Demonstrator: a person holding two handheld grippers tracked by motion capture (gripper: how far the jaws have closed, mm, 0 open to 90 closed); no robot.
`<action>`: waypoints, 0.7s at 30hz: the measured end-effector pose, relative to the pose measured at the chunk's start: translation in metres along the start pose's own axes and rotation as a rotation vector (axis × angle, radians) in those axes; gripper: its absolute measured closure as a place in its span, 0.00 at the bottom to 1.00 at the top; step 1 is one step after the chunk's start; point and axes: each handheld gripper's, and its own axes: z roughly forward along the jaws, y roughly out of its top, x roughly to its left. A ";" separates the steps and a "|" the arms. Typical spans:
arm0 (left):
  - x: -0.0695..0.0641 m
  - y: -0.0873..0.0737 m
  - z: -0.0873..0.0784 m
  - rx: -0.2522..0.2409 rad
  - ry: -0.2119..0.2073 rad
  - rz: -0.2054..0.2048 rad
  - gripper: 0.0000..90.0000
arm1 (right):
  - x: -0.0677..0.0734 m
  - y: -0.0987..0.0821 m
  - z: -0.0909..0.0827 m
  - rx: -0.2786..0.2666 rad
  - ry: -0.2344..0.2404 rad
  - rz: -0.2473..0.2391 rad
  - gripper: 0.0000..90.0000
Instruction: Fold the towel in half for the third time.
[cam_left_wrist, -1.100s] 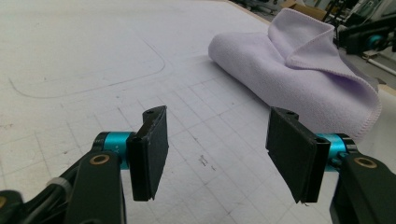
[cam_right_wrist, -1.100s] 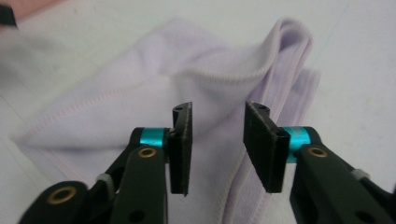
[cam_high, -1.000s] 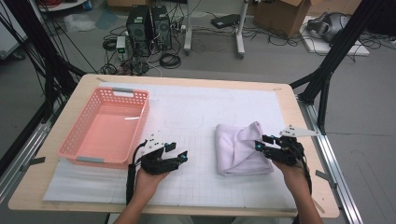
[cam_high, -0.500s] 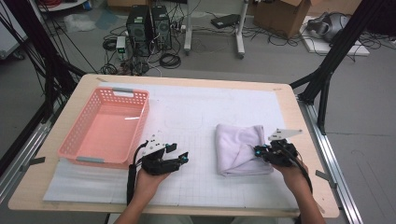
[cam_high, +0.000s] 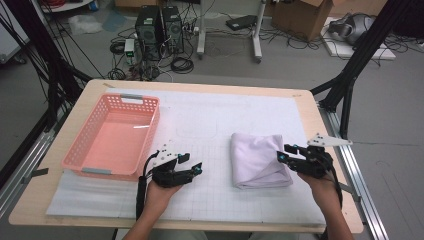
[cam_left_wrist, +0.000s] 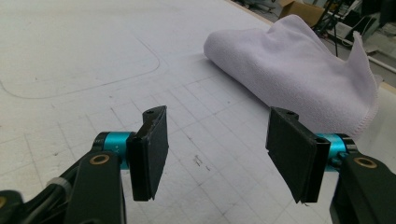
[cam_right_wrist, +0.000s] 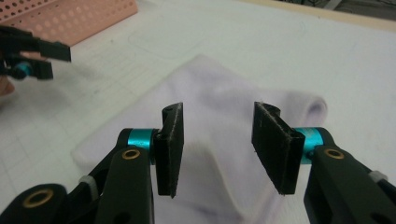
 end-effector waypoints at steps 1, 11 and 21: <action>0.000 0.000 0.000 0.001 0.000 -0.002 0.44 | 0.001 0.004 0.007 0.019 -0.013 -0.007 0.61; 0.000 0.000 0.001 0.006 -0.002 0.001 0.44 | -0.006 -0.015 0.032 0.201 0.005 -0.049 0.67; 0.000 0.000 0.001 0.004 0.002 0.003 0.44 | -0.014 -0.063 -0.006 0.171 -0.012 0.008 0.65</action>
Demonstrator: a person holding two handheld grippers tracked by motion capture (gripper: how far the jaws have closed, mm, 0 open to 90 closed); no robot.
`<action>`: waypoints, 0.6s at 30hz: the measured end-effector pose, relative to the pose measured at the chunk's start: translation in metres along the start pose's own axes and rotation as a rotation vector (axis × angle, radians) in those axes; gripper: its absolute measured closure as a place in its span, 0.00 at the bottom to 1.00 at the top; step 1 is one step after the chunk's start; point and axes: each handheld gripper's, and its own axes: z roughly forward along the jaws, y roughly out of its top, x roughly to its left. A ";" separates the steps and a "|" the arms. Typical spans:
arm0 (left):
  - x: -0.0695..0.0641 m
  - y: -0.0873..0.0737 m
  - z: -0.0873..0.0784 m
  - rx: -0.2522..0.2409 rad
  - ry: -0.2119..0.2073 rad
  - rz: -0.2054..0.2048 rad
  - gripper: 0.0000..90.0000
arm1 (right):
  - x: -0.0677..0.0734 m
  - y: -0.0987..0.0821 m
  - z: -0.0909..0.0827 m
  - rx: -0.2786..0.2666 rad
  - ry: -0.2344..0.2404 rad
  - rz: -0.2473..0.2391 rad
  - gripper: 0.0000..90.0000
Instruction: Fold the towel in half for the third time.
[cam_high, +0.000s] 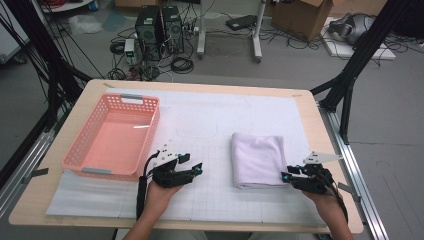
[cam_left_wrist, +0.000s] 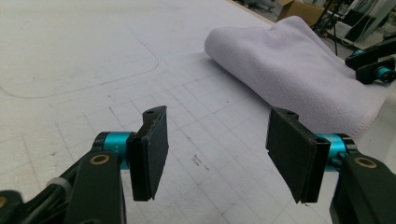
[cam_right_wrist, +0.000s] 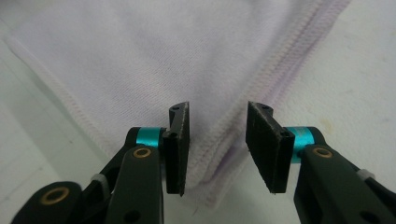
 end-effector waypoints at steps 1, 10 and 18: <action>0.000 0.000 0.000 0.001 0.000 0.000 0.44 | -0.002 0.001 -0.003 -0.032 -0.007 0.025 0.65; 0.000 0.000 0.001 0.004 -0.004 0.002 0.44 | -0.002 0.007 0.019 0.017 0.017 0.118 0.91; -0.001 0.000 0.000 0.003 -0.003 0.000 0.44 | -0.001 0.001 0.001 0.029 -0.072 0.094 0.69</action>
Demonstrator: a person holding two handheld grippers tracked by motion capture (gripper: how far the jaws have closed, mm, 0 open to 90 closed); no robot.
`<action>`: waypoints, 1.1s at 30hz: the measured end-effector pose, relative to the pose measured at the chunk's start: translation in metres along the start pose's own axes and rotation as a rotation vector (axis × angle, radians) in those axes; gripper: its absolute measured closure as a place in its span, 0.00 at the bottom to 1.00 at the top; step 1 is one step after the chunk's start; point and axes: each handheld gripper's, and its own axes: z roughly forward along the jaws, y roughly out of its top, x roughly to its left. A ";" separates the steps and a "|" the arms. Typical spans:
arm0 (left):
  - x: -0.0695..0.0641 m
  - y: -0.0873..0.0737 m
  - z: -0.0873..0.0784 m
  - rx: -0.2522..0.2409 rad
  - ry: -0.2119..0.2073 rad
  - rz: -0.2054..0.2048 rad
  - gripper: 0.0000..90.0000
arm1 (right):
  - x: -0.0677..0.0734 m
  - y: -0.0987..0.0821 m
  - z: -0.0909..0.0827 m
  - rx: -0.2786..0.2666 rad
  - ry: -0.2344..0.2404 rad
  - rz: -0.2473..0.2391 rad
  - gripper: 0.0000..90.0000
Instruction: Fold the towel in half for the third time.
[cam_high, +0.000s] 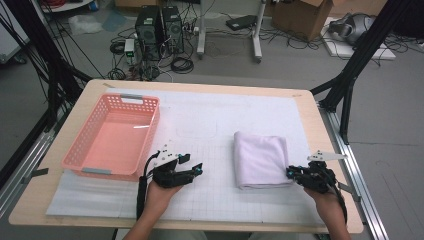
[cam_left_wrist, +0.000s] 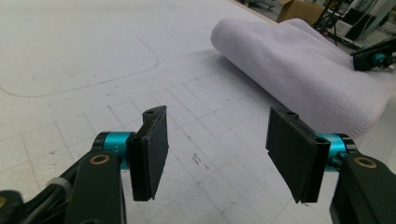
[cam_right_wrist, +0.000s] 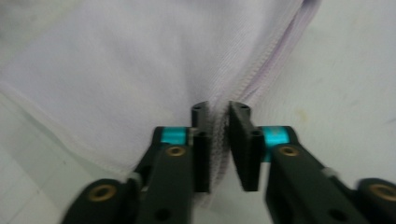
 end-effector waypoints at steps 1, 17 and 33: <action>0.000 0.000 0.000 -0.001 0.000 0.000 0.44 | -0.001 0.001 -0.001 -0.017 -0.005 0.000 0.65; 0.001 -0.001 0.002 0.004 -0.001 0.002 0.44 | -0.038 0.069 0.068 -0.077 -0.092 0.079 0.72; 0.001 -0.001 0.001 0.000 -0.001 -0.002 0.44 | -0.002 0.100 0.081 -0.058 -0.018 -0.107 0.54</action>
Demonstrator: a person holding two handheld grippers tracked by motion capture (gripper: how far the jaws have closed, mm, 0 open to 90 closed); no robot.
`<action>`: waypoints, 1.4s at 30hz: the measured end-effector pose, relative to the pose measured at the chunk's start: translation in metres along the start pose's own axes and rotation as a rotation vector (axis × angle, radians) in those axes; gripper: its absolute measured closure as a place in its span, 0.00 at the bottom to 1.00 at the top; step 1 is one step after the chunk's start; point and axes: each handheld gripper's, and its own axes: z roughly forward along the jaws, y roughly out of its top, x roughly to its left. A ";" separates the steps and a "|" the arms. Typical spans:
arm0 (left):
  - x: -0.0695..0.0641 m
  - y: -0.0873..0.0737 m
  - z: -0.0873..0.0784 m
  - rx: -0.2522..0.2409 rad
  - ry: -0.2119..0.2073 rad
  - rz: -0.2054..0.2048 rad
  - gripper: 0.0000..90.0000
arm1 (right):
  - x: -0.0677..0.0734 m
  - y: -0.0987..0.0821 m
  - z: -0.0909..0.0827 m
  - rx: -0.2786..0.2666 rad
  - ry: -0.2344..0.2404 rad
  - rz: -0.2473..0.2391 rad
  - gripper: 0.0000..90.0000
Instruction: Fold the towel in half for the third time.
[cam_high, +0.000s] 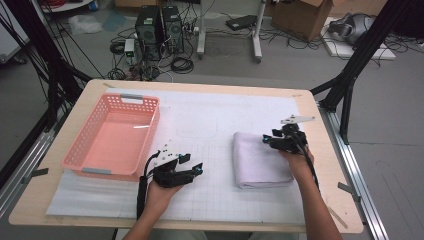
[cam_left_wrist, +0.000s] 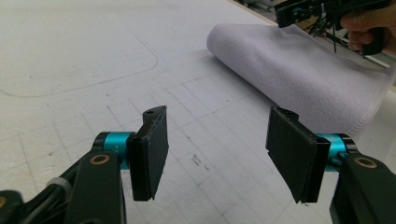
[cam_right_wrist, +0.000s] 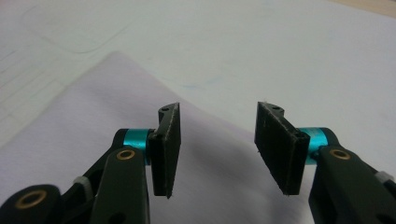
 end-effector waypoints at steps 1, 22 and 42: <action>0.000 0.000 0.000 -0.001 0.000 0.000 0.44 | 0.004 0.003 0.007 0.016 0.015 -0.024 0.53; 0.000 0.000 -0.002 -0.004 -0.003 -0.002 0.44 | 0.018 0.013 0.008 -0.023 -0.037 -0.081 0.63; -0.001 0.001 -0.002 -0.011 -0.002 -0.001 0.44 | -0.012 -0.046 -0.052 -0.098 -0.083 0.153 0.63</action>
